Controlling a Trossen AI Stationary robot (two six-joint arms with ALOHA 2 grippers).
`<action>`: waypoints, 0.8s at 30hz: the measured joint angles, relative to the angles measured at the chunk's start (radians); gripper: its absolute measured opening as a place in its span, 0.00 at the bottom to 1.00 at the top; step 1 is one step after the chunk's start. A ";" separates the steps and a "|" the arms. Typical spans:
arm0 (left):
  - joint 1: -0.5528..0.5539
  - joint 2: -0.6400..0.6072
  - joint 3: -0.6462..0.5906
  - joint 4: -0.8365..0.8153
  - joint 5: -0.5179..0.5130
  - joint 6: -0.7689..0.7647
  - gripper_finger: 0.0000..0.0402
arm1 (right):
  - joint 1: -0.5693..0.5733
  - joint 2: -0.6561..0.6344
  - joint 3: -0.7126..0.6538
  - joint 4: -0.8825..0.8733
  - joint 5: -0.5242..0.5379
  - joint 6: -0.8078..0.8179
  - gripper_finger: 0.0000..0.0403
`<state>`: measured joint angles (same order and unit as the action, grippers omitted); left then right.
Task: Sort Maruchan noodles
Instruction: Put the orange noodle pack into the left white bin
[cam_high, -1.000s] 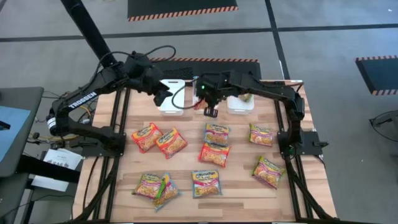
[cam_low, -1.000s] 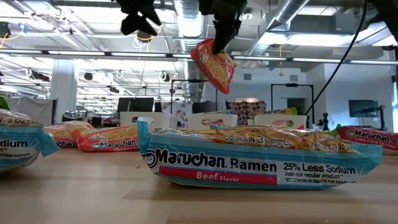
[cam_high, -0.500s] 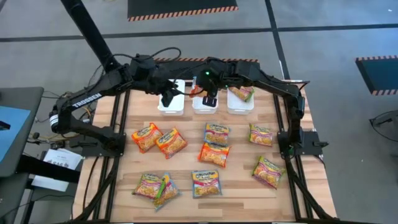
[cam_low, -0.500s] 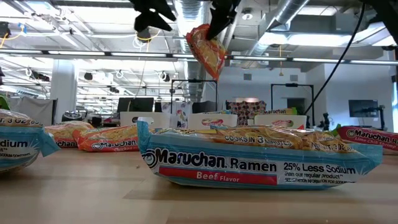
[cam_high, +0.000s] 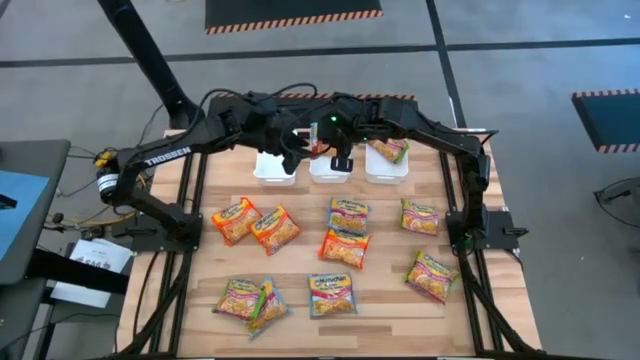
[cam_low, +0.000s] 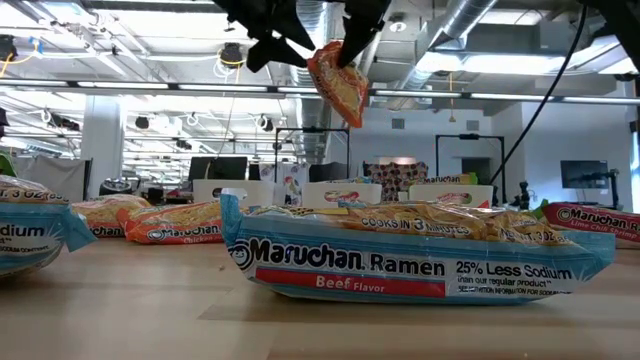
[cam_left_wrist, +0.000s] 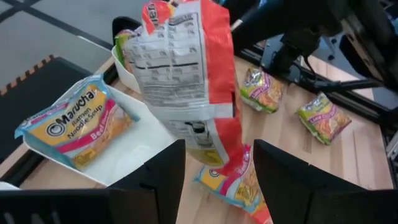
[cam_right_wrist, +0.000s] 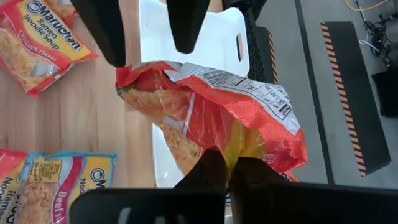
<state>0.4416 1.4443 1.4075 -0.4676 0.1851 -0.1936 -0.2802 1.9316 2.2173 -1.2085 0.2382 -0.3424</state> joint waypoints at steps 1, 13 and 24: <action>0.000 -0.001 0.000 0.007 -0.013 -0.005 0.43 | 0.000 0.000 0.000 0.000 0.000 0.000 0.02; -0.004 -0.001 0.000 0.018 -0.058 -0.055 0.43 | 0.012 0.000 0.000 0.022 0.000 0.001 0.02; -0.004 -0.001 0.000 0.029 -0.037 -0.154 0.43 | 0.043 0.006 -0.001 0.034 0.000 0.004 0.02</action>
<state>0.4374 1.4429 1.4071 -0.4381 0.1486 -0.3474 -0.2368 1.9381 2.2166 -1.1741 0.2382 -0.3386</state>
